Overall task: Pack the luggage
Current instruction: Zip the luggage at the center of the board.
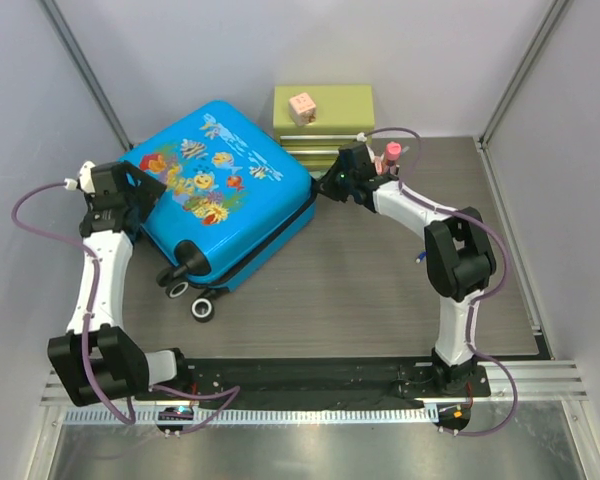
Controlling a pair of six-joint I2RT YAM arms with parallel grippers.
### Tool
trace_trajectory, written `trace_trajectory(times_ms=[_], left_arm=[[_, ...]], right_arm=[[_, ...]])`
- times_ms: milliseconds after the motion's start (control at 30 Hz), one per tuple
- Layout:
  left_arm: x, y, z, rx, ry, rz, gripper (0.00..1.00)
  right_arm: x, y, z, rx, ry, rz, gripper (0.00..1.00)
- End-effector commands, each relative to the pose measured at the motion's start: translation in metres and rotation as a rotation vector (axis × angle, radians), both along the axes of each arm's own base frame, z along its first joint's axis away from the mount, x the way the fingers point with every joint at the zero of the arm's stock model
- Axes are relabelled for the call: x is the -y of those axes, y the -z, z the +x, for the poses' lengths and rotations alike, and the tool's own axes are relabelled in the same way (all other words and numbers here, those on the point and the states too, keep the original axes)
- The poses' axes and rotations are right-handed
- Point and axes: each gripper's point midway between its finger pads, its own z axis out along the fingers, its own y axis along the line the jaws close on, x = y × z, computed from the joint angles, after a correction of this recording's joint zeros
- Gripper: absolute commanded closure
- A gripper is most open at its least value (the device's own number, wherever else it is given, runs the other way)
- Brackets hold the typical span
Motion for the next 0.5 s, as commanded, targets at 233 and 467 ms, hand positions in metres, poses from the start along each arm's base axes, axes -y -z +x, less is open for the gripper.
trace_trajectory(times_ms=[233,467], left_arm=[[0.022,-0.053,-0.093,-0.033,0.036,0.036,0.0],[0.048,-0.015,-0.132,-0.08,0.185,0.025,0.0]], right_arm=[[-0.087,-0.039,-0.023,0.04,-0.155,0.202,0.49],[-0.071,-0.047,-0.058,0.076,-0.303,0.078,0.12]])
